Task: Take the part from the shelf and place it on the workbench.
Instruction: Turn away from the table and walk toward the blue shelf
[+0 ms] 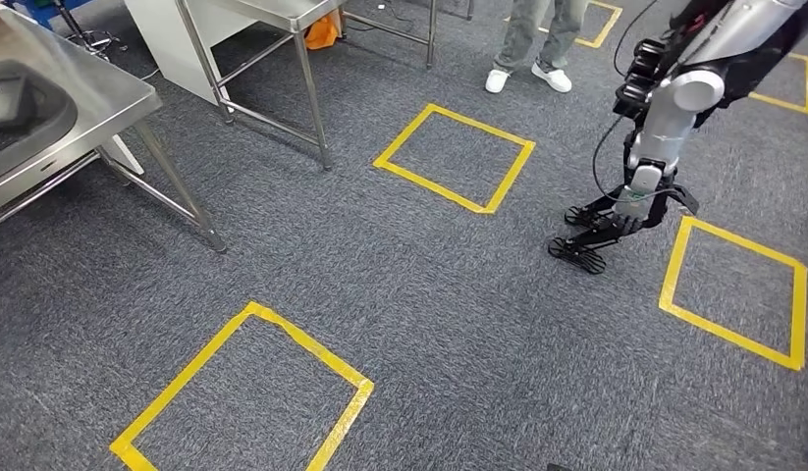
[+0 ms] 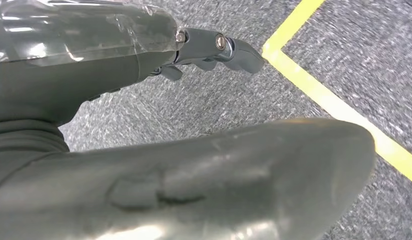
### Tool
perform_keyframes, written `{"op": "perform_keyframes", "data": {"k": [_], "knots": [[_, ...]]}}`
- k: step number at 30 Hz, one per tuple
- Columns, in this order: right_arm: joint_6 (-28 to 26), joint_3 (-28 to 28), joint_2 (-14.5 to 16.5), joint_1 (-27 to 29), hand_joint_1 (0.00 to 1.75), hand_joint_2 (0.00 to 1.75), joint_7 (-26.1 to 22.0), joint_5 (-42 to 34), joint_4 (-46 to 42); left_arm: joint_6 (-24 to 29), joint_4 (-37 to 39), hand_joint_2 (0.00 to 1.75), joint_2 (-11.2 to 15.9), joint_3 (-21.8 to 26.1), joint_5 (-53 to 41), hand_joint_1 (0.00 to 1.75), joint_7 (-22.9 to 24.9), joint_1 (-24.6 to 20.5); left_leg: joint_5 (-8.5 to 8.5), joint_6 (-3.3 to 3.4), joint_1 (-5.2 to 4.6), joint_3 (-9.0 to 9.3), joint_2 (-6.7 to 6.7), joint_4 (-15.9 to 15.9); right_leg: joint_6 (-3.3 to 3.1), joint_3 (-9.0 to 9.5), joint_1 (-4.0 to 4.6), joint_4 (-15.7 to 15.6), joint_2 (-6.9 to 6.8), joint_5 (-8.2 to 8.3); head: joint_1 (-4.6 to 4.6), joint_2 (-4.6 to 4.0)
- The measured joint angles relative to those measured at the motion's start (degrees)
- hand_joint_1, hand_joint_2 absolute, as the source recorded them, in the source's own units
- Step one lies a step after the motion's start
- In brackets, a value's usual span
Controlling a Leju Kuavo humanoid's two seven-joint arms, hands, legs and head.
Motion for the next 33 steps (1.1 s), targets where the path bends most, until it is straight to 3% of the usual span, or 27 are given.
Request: {"op": "perform_keyframes", "data": {"k": [2,4,6,8,9,10,12,14,16,18,20,22,23,24,25,27,29,31,33], "knots": [[-0.1,1.1,-0.2,0.2,0.0,0.0,0.8,-0.6,0.0,0.0,-0.2,0.0,0.1,-0.3,-0.2,0.0,0.2,-0.1,-0.09,-0.63,-0.03,0.27,0.52,-0.1,-0.83,-0.1,0.29,-0.1,0.71,-0.12,-0.5,0.0],[-0.1,2.1,-0.5,0.5,0.0,0.0,1.7,-1.2,0.0,0.0,-0.5,0.0,0.1,-0.5,-0.3,0.0,0.4,-0.1,-1.16,-1.25,0.2,0.19,-0.26,1.0,-1.57,0.03,0.18,-0.5,1.42,0.06,-0.86,0.0],[-0.1,3.0,-0.7,0.5,0.0,0.0,2.1,-1.4,0.0,0.1,-0.6,0.0,0.2,-0.7,-0.4,0.0,0.5,-0.1,-4.46,-1.52,0.33,-1.93,-2.17,6.3,-2.24,0.11,0.08,-0.8,2.16,0.27,-1.47,0.0],[-0.1,3.7,-0.7,0.4,0.0,0.0,1.9,-1.0,0.0,0.1,-0.7,0.0,0.3,-0.8,-0.6,0.0,0.7,0.0,-7.77,-1.5,0.25,-5.55,-3.28,14.0,-2.6,0.08,0.29,-0.7,3.2,0.27,-2.18,0.0],[-0.1,3.9,-0.7,0.4,0.0,0.0,1.6,-0.7,0.1,0.1,-0.8,0.0,0.4,-0.9,-0.7,0.0,0.8,0.1,-8.16,-1.43,0.21,-6.75,-3.5,16.3,-2.65,0.12,0.4,-0.7,3.83,0.25,-2.41,0.0],[-0.1,4.1,-0.7,0.3,0.0,0.0,1.4,-0.4,0.3,0.1,-0.8,0.0,0.5,-1.0,-0.7,0.0,1.0,0.1,-7.31,-1.29,0.17,-6.98,-3.63,16.3,-2.67,0.18,0.46,-0.6,4.5,0.22,-2.55,0.0],[-0.1,4.2,-0.8,0.1,0.0,0.0,0.9,0.3,0.7,0.2,-0.9,0.0,0.6,-1.1,-0.9,0.0,1.2,0.1,-3.08,-0.87,0.15,-4.7,-4.31,10.4,-2.56,0.35,0.49,-0.4,5.9,0.11,-2.76,0.0],[-0.1,4.2,-0.8,-0.2,0.0,0.0,0.6,0.9,1.1,0.2,-1.0,0.0,0.7,-1.1,-1.0,0.0,1.4,0.0,-0.09,-0.51,0.24,-2.11,-6.23,3.5,-2.22,0.17,0.57,0.1,7.13,-0.1,-2.99,0.0],[-0.1,4.2,-0.7,-0.5,0.0,0.0,0.5,1.3,1.4,0.3,-1.1,0.0,0.7,-1.2,-1.1,0.0,1.5,-0.1,0.2,-0.29,0.15,-1.5,-7.22,1.3,-1.63,-0.29,0.47,0.3,8.11,-0.08,-3.09,0.0],[-0.2,4.2,-0.8,-0.5,0.0,0.0,0.5,1.5,1.7,0.4,-1.3,0.0,0.7,-1.2,-1.1,0.0,1.6,-0.1,0.47,0.26,0.1,-1.37,-6.34,0.8,-0.9,-0.48,0.19,0.3,8.77,0.01,-3.07,0.0],[-0.2,4.2,-0.9,-0.5,0.0,0.0,0.5,1.5,2.0,0.5,-1.5,0.0,0.7,-1.2,-1.1,0.0,1.6,-0.1,0.82,0.97,0.25,-1.08,-5.2,0.2,-0.29,-1.28,0.26,2.2,7.07,-1.42,-2.57,0.0],[-0.2,4.2,-0.9,-0.7,0.0,0.0,0.5,1.5,2.1,0.5,-1.6,0.0,0.7,-1.2,-1.2,0.0,1.6,0.0,0.91,1.33,0.2,-0.94,-3.82,-0.1,0.22,-4.22,0.25,8.6,4.25,-4.87,-1.63,0.0],[-0.2,4.2,-0.9,-0.8,0.0,0.0,0.6,1.6,2.2,0.5,-1.6,0.0,0.8,-1.2,-1.2,0.0,1.6,0.0,0.87,1.41,0.12,-0.95,-3.07,-0.1,0.46,-6.02,0.12,12.3,3.53,-6.41,-1.27,0.0],[-0.2,4.2,-0.9,-0.8,0.0,0.0,0.7,1.6,2.3,0.6,-1.6,0.0,0.8,-1.2,-1.2,0.0,1.6,0.1,0.81,1.45,0.06,-0.93,-2.36,-0.1,0.64,-7.28,-0.02,14.9,3.16,-7.14,-1.08,0.0],[-0.2,4.2,-0.9,-0.8,0.0,0.0,1.0,1.6,2.4,0.6,-1.7,0.0,0.8,-1.2,-1.2,0.0,1.6,0.1,0.73,1.45,0.03,-0.89,-1.74,-0.1,0.73,-7.59,-0.13,15.6,2.97,-6.8,-0.92,0.0],[-0.2,4.4,-0.9,-0.6,0.0,0.0,1.5,1.5,2.5,0.7,-1.8,0.0,0.9,-1.2,-1.2,0.0,1.6,0.1,0.5,1.27,0.04,-0.61,-0.66,0.0,0.72,-4.9,-0.26,10.4,2.24,-3.35,-0.52,0.0],[-0.2,4.8,-0.9,-0.7,0.0,0.0,1.8,1.4,2.5,0.7,-1.9,0.0,0.9,-1.2,-1.1,0.0,1.6,0.0,0.15,0.81,-0.11,-0.25,0.3,0.0,0.32,-1.18,0.03,2.9,-0.06,-0.54,-0.09,0.0],[-0.2,5.1,-0.9,-0.8,0.0,0.0,2.1,1.4,2.5,0.8,-1.9,0.0,0.9,-1.2,-1.1,0.0,1.6,0.0,-0.08,0.23,-0.29,-0.03,1.05,0.1,-0.49,-0.06,0.52,0.0,-1.22,-0.16,-0.1,0.0],[-0.2,5.4,-0.9,-0.8,0.0,0.0,2.3,1.2,2.6,0.8,-2.0,0.0,0.9,-1.2,-0.9,0.0,1.6,0.0,-0.34,-0.44,-0.27,0.23,1.68,0.1,-1.36,-0.2,0.64,-0.1,-0.12,0.01,-0.51,0.0]]}}
